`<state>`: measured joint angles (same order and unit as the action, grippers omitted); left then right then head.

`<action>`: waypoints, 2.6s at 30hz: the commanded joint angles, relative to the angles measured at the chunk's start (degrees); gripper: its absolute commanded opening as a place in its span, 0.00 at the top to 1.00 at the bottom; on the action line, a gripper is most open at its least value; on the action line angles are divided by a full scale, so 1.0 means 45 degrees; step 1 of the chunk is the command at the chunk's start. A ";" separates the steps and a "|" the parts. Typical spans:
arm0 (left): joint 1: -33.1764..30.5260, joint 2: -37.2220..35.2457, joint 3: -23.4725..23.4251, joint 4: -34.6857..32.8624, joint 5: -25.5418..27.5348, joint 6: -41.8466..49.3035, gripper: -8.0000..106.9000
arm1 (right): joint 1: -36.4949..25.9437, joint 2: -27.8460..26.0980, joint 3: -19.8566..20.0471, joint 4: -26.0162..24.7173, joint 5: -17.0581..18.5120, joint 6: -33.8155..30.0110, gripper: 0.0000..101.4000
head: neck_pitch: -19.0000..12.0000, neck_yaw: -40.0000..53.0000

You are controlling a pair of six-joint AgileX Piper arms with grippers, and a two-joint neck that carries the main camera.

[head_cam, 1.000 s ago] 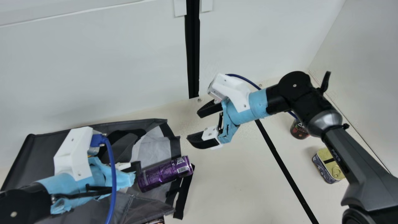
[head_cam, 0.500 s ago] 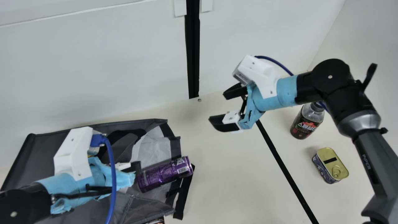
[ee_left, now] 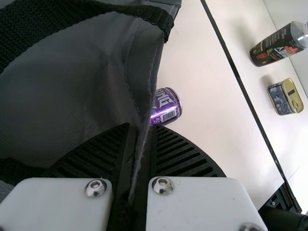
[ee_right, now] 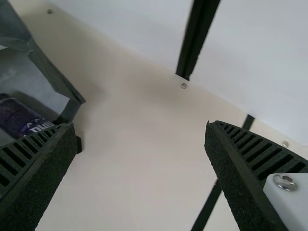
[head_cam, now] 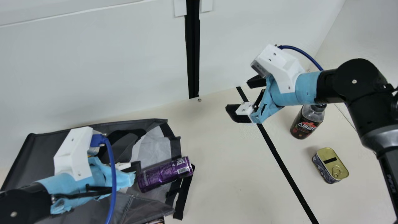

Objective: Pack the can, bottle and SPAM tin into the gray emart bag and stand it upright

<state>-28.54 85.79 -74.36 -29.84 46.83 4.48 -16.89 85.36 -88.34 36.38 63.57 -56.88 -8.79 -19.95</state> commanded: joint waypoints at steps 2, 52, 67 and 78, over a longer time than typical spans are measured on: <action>0.0000 0.0000 0.0000 0.0000 0.0000 0.0000 1.00 | -0.0141 -0.0377 0.0059 -0.0873 -0.0190 0.0708 0.06 | -0.0269 -0.0011; 0.0000 0.0000 0.0000 0.0000 0.0000 0.0000 1.00 | -0.1914 -0.5333 0.1380 -0.7979 0.1408 0.8156 0.06 | -0.0269 -0.0011; 0.0000 0.0000 0.0000 0.0000 0.0000 0.0000 1.00 | -0.2199 -0.5551 0.1688 -0.8344 0.1408 0.9464 0.06 | -0.0269 -0.0011; 0.0000 0.0000 0.0000 0.0000 0.0000 0.0000 1.00 | -0.2072 -0.5371 0.1661 -0.8734 0.1408 1.0008 0.06 | -0.0269 -0.0011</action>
<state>-28.54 85.79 -74.36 -29.84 46.83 4.48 -26.35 61.03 -80.68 -2.61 69.89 -11.93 -8.79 -19.86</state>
